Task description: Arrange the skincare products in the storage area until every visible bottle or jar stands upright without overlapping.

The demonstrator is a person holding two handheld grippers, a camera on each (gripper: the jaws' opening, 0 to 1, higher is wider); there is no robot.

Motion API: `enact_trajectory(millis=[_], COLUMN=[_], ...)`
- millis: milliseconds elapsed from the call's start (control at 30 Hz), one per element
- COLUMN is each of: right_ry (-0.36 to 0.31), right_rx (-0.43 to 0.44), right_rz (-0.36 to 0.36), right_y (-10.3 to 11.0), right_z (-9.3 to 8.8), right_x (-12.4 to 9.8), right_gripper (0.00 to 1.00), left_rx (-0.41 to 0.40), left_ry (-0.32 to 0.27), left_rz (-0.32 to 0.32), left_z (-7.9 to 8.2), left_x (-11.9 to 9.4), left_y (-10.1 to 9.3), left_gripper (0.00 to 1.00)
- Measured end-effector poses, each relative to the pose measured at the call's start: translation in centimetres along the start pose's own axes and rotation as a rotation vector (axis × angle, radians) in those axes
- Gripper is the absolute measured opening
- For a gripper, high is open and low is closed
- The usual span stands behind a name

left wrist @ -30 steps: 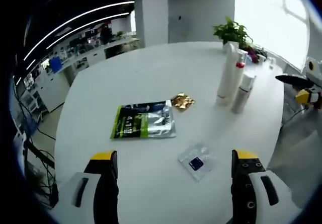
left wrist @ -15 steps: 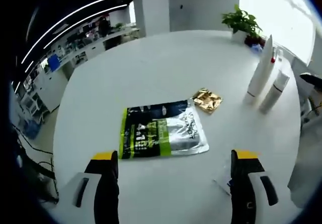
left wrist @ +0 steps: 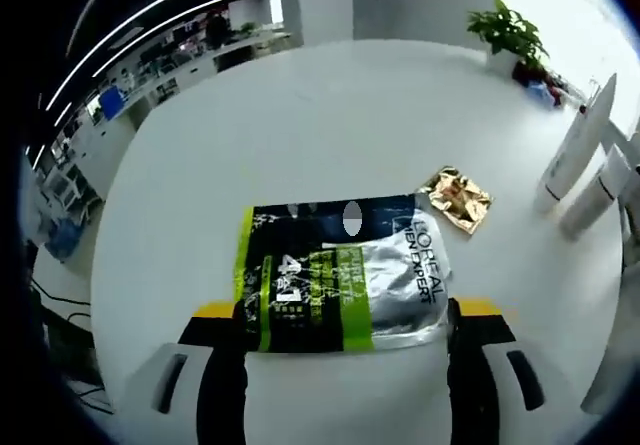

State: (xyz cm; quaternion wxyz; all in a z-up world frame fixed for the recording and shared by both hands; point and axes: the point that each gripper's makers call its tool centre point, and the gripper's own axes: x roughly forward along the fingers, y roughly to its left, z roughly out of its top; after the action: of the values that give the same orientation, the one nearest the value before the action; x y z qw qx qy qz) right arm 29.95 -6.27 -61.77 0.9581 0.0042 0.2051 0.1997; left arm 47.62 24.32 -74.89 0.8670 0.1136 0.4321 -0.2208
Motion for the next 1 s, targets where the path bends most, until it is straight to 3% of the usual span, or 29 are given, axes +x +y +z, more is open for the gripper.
enact_trajectory(millis=[33, 67, 133, 300, 567, 733, 867, 1000], right_ry=[0.0, -0.001, 0.001, 0.002, -0.004, -0.008, -0.008, -0.013], right_rx=[0.001, 0.004, 0.004, 0.001, 0.003, 0.004, 0.006, 0.007], right_rz=[-0.001, -0.003, -0.004, -0.002, 0.002, 0.005, 0.007, 0.007], right_y=[0.0, -0.1, -0.1, 0.0, 0.1, 0.1, 0.1, 0.1], right_z=[0.0, 0.0, 0.0, -0.1, 0.0, 0.1, 0.1, 0.1], right_x=[0.0, 0.0, 0.0, 0.1, 0.0, 0.0, 0.0, 0.0], right_gripper=[0.84, 0.84, 0.84, 0.84, 0.84, 0.83, 0.83, 0.83], left_rx=[-0.005, -0.029, -0.068, -0.147, -0.341, -0.412, -0.456, -0.439], left_ry=[0.018, -0.045, -0.028, -0.071, -0.069, -0.071, -0.08, -0.066], left_rz=[-0.009, 0.003, 0.041, 0.096, 0.248, 0.305, 0.338, 0.304], left_z=[-0.4, 0.3, -0.2, -0.2, -1.0, -1.3, -1.5, -1.3], left_x=[0.1, 0.3, 0.1, 0.2, -0.2, -0.3, -0.8, -0.8], left_y=[-0.2, 0.0, 0.5, 1.0, 1.2, 1.0, 0.5, -0.5], left_gripper=[0.78, 0.79, 0.81, 0.84, 0.84, 0.84, 0.84, 0.92])
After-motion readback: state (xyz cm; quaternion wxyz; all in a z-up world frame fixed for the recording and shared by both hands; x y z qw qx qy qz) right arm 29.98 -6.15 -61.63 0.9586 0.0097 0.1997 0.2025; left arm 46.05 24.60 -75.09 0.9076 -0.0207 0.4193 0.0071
